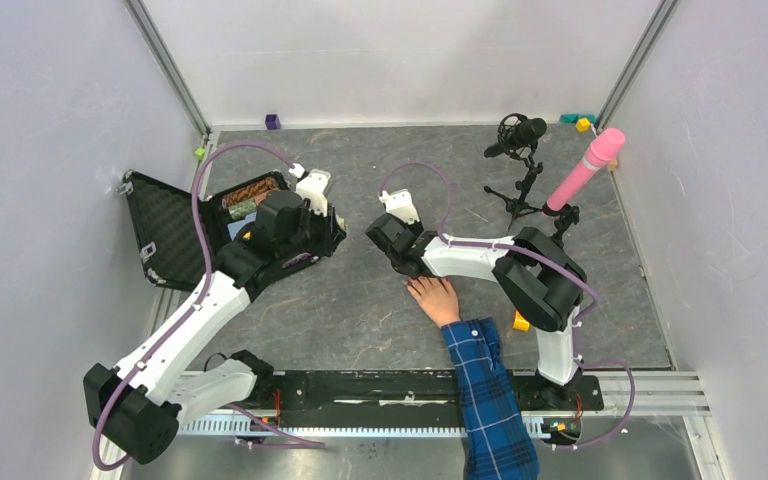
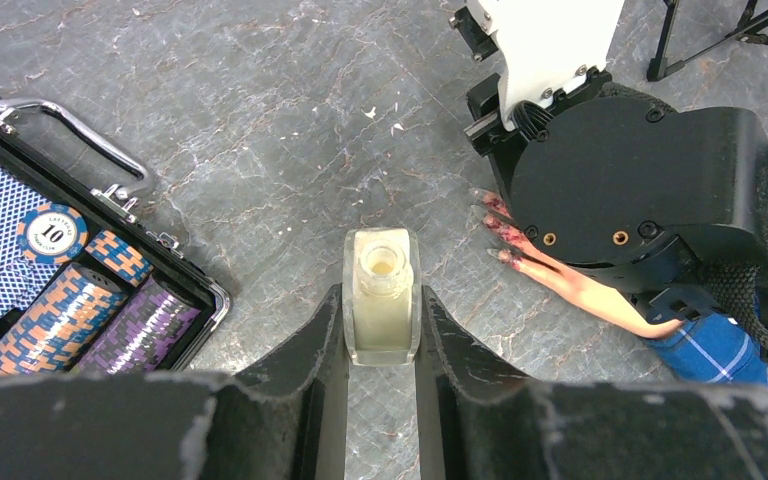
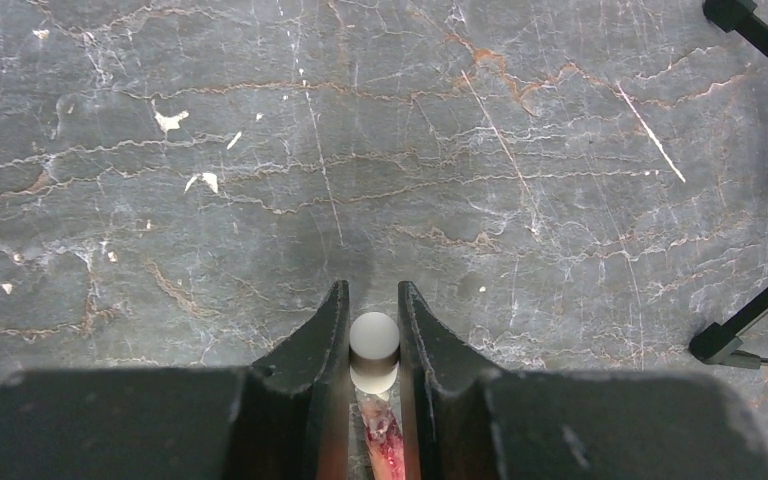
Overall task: Paint the nails
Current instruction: Paint the nail polish on the nail.
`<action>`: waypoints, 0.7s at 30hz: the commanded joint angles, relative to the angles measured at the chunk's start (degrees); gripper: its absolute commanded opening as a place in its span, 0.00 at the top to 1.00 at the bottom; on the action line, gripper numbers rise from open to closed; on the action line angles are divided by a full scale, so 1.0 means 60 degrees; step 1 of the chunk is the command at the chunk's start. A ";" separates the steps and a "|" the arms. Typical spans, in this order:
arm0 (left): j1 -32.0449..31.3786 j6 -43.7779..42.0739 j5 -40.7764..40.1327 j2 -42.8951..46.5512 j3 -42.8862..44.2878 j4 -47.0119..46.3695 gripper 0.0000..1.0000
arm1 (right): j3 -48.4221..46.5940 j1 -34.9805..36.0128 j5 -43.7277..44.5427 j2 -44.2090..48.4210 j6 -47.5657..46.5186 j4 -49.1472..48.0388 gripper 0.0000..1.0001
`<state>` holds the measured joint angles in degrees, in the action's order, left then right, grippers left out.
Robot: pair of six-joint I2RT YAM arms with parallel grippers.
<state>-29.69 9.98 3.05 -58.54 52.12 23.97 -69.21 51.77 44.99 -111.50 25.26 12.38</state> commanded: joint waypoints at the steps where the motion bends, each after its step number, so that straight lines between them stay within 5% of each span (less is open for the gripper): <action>1: 0.0048 -0.0008 -0.0144 0.0257 0.0058 -0.0259 0.96 | -0.0414 0.0043 0.0014 -0.0121 -0.0021 -0.0357 1.00; 21: 0.0049 -0.0022 -0.0173 0.0325 0.0044 -0.0246 0.96 | -0.0508 0.0060 -0.0609 -0.0068 0.0167 -0.0496 1.00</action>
<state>-29.69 9.98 3.03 -57.82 52.12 23.97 -70.06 51.77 42.13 -111.61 25.34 10.98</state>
